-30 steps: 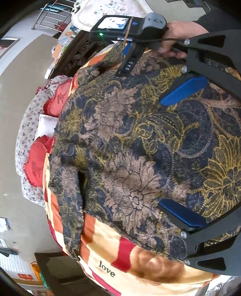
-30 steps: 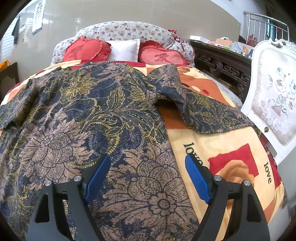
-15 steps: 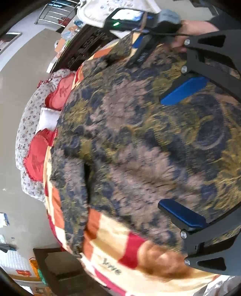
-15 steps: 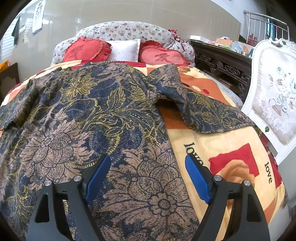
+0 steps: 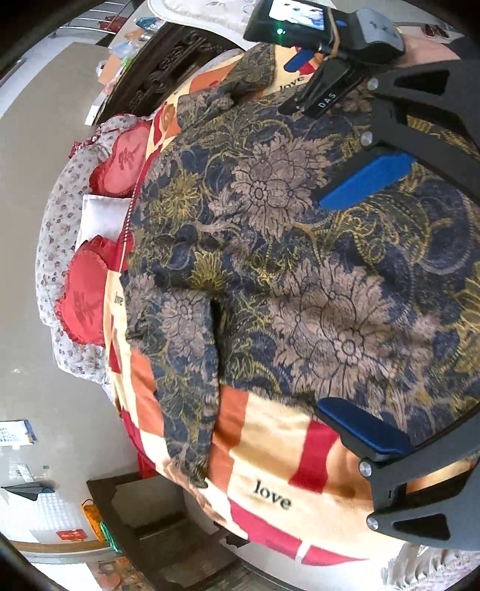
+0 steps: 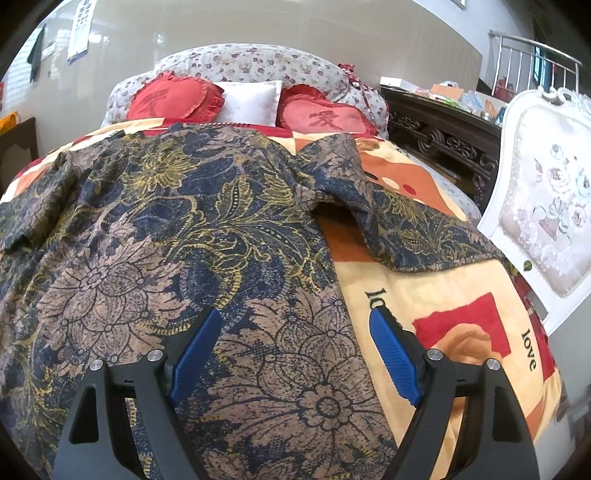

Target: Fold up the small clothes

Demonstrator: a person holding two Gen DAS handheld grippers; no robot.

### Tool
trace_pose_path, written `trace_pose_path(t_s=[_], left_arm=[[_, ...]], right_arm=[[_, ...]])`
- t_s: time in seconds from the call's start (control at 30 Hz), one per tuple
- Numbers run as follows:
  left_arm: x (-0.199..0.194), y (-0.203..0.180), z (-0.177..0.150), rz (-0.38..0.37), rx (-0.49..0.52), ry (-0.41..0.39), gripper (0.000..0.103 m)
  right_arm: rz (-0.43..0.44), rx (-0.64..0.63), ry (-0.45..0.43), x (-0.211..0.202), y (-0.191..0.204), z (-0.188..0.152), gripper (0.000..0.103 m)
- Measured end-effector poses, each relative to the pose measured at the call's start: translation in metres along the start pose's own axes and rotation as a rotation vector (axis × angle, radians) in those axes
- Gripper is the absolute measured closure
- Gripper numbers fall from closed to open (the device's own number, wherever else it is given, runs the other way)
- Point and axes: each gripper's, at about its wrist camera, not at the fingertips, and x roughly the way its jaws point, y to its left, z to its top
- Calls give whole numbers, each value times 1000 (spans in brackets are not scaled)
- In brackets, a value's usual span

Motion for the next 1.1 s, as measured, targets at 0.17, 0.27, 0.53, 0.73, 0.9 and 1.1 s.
trace_pose_path(t_s=[0.17,0.27,0.53,0.73,0.9,1.1], left_arm=[[-10,7,4,30,11,-23,0],[-4,11,7,40,6,-12,0],[18,12,15,34,11,12,0],[51,15,25,38,50,-4,0],[83,19,29,-5,142,-164,0],[123,44,24,14,46,-44,0]], right_arm=[[31,26,-44,-17,-6,9,7],[89,45,-103,-38,-8,19,7],[123,-55,-68,-22,20,29,7],[168,-35,29,15,23,15,8],[111,24,8,11,14,10,11],[69,11,-29,3,16,10,11]])
